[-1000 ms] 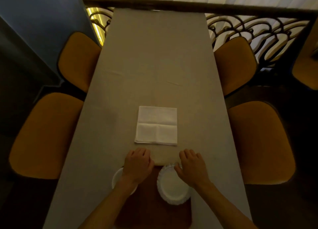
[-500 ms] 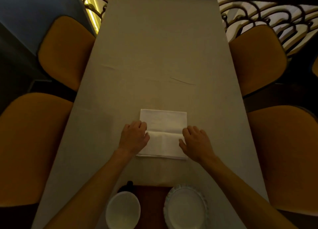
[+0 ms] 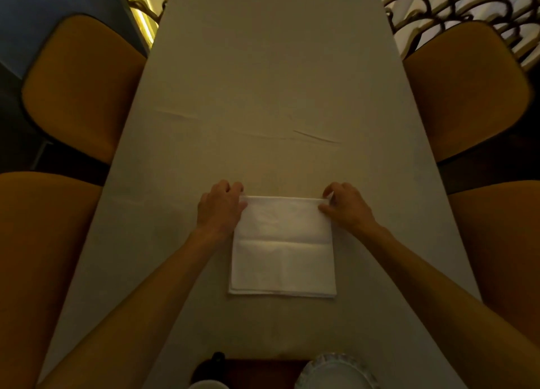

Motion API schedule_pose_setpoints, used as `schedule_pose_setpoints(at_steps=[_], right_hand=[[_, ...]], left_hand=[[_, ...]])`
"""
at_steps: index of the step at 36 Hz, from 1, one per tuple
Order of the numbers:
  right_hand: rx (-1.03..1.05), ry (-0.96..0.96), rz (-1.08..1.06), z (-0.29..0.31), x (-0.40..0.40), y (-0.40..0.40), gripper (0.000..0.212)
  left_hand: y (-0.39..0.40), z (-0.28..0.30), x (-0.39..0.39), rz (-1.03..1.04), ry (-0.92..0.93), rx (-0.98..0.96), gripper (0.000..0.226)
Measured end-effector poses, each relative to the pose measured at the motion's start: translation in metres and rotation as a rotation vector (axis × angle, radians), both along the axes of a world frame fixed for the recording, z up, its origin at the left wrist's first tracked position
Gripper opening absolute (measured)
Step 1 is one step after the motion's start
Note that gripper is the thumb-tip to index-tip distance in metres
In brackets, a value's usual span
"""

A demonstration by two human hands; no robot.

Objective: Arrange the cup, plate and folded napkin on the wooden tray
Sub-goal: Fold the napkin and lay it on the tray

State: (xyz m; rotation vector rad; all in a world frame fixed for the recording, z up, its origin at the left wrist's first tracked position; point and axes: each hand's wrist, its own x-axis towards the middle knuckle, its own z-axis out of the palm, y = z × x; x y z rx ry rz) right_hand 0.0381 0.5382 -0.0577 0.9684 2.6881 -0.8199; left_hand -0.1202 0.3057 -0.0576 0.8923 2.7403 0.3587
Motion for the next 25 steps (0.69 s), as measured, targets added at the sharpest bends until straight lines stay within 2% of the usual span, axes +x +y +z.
schedule_pose_setpoints(at_steps=[5,12,20,25], right_hand=[[0.0,-0.014,-0.033,-0.004,-0.002,0.002,0.018],[0.005,-0.041,-0.097,-0.001,-0.008,-0.008,0.009],[-0.116,0.132,-0.187,0.022,0.008,-0.012,0.008],[-0.108,0.253,-0.129,0.041,0.024,-0.017,0.012]], left_hand=[[0.007,-0.005,-0.004,0.023,-0.061,0.05,0.012],[0.012,0.001,-0.006,0.082,-0.145,0.071,0.007],[0.001,0.019,-0.005,0.161,-0.234,0.258,0.008],[-0.01,0.027,0.006,0.12,-0.233,0.417,0.008]])
